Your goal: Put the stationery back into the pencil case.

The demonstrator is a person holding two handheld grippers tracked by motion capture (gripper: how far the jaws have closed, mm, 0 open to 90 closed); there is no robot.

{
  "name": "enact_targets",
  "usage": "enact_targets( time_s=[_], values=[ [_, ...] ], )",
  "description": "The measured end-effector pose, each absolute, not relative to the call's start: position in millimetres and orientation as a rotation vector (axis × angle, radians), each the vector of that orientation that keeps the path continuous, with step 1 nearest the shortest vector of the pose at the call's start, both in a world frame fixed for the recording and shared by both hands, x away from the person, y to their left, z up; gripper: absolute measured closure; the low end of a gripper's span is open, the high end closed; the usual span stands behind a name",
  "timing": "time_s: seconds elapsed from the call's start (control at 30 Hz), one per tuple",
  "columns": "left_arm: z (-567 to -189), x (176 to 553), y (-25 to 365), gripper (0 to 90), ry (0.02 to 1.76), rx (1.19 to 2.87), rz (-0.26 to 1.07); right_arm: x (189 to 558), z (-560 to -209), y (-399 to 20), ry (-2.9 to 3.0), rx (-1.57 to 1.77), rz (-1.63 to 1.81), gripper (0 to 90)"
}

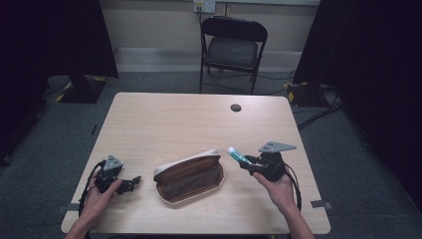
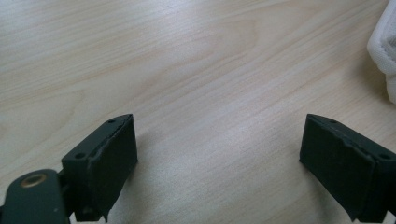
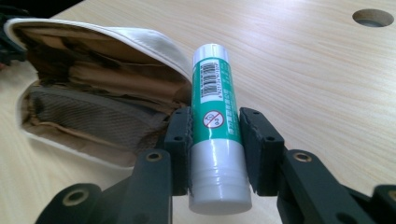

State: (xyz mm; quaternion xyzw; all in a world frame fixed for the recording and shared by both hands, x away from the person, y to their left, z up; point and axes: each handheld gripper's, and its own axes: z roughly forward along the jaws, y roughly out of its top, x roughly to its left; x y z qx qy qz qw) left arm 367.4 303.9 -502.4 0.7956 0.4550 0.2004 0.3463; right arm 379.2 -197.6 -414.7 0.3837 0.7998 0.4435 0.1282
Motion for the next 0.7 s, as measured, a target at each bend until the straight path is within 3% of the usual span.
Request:
enact_targets(
  time_s=[0.33, 0.7],
  values=[
    [-502.6, 368.0, 301.7, 7.6, 1.182, 2.073, 0.514, 354.1, -420.4, -207.4, 2.390, 1.047, 1.273, 65.8],
    [-502.7, 368.0, 301.3, 6.7, 1.184, 2.073, 0.514, 340.3, -420.0, -183.4, 2.461, 0.954, 1.301, 65.8]
  ],
)
